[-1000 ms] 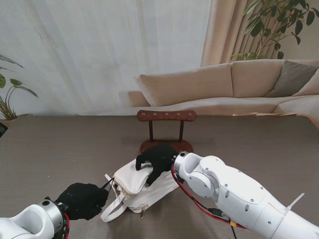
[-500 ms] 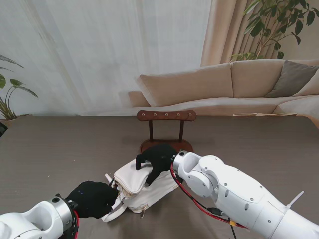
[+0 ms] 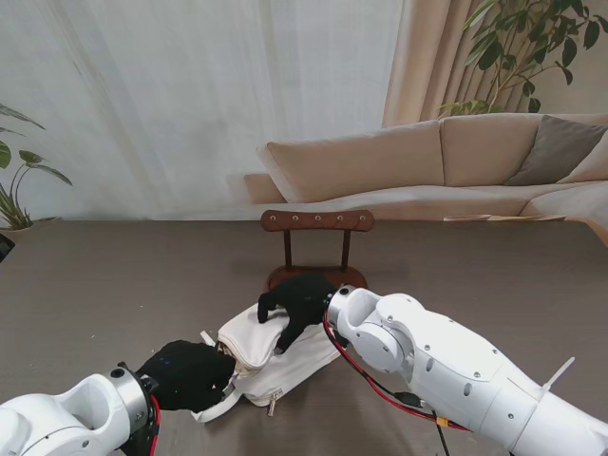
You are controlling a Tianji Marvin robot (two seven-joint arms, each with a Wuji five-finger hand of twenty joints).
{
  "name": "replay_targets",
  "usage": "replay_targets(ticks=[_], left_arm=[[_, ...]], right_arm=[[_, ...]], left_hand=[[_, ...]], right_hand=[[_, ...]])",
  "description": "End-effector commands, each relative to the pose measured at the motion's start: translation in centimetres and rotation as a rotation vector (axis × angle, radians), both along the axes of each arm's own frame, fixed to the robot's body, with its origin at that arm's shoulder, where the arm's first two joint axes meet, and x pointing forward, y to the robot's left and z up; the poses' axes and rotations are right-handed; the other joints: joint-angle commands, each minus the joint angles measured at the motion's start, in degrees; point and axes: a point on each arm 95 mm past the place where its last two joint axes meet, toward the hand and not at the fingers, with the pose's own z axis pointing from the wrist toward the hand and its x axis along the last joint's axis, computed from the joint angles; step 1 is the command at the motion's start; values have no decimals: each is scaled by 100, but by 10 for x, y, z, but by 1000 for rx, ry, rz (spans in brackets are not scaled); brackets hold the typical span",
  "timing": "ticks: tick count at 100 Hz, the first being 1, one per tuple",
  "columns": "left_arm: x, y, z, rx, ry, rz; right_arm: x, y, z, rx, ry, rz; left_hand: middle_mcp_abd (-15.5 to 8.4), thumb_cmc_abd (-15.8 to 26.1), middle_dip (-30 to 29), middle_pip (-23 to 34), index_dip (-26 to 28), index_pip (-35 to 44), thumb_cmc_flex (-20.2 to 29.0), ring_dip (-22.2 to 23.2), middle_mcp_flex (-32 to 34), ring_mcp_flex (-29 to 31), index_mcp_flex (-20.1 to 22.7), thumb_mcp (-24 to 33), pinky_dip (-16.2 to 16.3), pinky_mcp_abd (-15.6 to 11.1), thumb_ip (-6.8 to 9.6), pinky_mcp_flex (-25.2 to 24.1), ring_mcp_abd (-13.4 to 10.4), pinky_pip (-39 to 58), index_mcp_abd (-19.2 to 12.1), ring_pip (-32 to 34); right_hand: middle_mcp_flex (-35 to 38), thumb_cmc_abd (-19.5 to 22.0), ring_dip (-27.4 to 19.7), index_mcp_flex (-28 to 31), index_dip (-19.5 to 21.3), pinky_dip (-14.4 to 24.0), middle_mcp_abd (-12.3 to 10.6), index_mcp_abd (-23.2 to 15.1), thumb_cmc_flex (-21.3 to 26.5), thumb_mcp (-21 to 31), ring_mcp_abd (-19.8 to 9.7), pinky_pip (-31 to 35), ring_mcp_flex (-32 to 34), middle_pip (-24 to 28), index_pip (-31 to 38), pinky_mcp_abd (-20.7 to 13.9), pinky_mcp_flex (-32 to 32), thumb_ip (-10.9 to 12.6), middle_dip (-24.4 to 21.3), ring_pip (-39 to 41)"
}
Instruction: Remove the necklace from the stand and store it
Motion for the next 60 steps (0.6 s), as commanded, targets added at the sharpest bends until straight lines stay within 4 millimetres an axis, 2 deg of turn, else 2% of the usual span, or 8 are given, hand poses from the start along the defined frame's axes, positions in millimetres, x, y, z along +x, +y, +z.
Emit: replay_targets(ticks=[1, 23, 50, 60], left_arm=[[-11, -8, 16, -18, -32, -25], [-18, 12, 13, 30, -65, 42], [-39, 57, 7, 105, -125, 177], [-46, 67, 6, 111, -150, 210]], right_arm=[[-14, -36, -70, -164, 141, -62], [-13, -40, -74, -179, 156, -64], [-12, -42, -76, -180, 155, -66], [-11, -42, -76, -183, 155, -66]], left_hand=[[-307, 120, 75, 538, 220, 1053, 148, 32, 587, 133, 405, 33, -1, -50, -65, 7, -124, 124, -853, 53], [-315, 110, 73, 539, 219, 1056, 138, 31, 597, 132, 411, 41, -3, -56, -68, 10, -134, 124, -869, 57], [-313, 76, 80, 535, 219, 1065, 136, 29, 612, 134, 425, 88, -7, -68, -71, 16, -134, 122, -872, 59], [-308, 63, 84, 535, 217, 1066, 133, 28, 622, 144, 434, 106, -7, -68, -73, 15, -127, 123, -871, 62]], right_hand=[[899, 2584, 486, 753, 487, -53, 730, 1189, 563, 762, 1246, -113, 1149, 749, 559, -47, -2387, 382, 344, 1105], [908, 2629, 489, 760, 497, -43, 720, 1237, 602, 742, 1207, -104, 1182, 739, 555, -62, -2368, 388, 338, 1114], [897, 2635, 479, 754, 501, -35, 712, 1240, 617, 705, 1154, -105, 1134, 747, 556, -78, -2378, 394, 340, 1104], [880, 2642, 476, 744, 502, -35, 707, 1239, 620, 696, 1130, -111, 1113, 746, 553, -97, -2396, 395, 339, 1099]])
